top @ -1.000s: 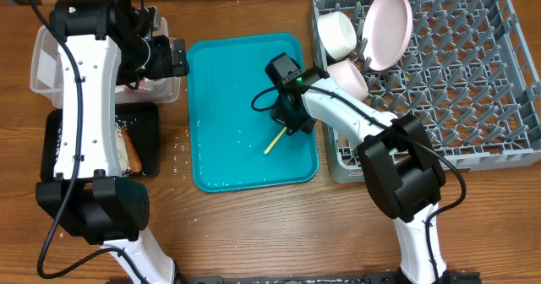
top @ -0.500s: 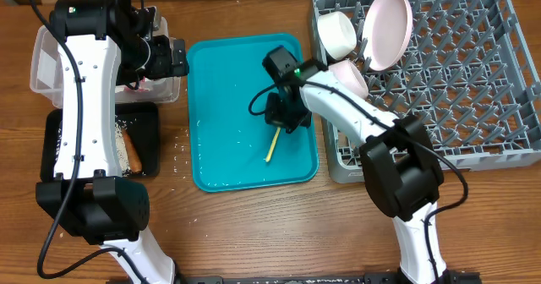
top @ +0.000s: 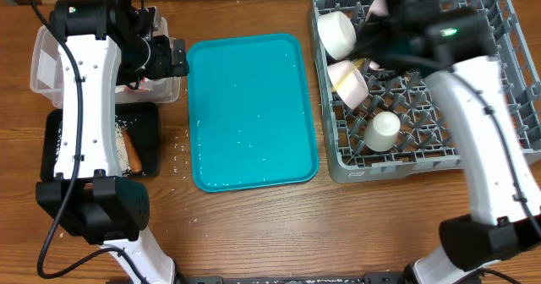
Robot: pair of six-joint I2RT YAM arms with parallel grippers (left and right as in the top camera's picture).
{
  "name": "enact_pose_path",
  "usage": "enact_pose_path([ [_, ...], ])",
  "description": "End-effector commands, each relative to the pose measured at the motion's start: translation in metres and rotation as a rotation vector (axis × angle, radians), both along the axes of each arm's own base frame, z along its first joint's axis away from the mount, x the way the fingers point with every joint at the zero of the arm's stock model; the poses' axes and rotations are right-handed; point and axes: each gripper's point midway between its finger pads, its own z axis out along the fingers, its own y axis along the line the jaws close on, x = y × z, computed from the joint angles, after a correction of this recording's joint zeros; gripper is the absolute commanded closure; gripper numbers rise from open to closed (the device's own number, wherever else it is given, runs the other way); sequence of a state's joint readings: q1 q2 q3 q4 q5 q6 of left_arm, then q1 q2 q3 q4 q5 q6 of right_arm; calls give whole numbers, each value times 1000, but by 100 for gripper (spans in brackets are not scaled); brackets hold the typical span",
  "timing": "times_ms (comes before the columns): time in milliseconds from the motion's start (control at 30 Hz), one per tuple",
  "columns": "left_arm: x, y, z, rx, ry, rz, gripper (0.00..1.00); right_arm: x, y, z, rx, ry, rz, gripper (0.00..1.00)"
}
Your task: Sort waste into correct bins and load items into the dishwasher
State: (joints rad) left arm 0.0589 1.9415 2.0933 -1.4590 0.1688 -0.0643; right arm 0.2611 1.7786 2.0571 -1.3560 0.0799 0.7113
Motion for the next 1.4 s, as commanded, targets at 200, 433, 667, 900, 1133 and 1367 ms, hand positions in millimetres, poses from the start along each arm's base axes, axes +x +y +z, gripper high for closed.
enact_pose_path([
  [200,1,-2,1,-4,-5,-17,0,-3,-123,-99,-29,189,-625,96],
  [433,1,-2,1,-3,-5,-16,0,0,-132,-147,7,207,-647,87],
  [667,1,-2,1,-3,-5,-16,0,8,-134,-145,5,170,-644,27],
  [900,1,-2,1,-4,-5,-17,0,7,-126,-97,-66,120,-373,25],
  [1133,1,-2,1,-3,-5,-16,0,-19,-98,16,-132,-136,19,11],
  [1367,1,-3,1,-3,-5,-17,0,-89,-86,76,-140,-266,139,0],
])
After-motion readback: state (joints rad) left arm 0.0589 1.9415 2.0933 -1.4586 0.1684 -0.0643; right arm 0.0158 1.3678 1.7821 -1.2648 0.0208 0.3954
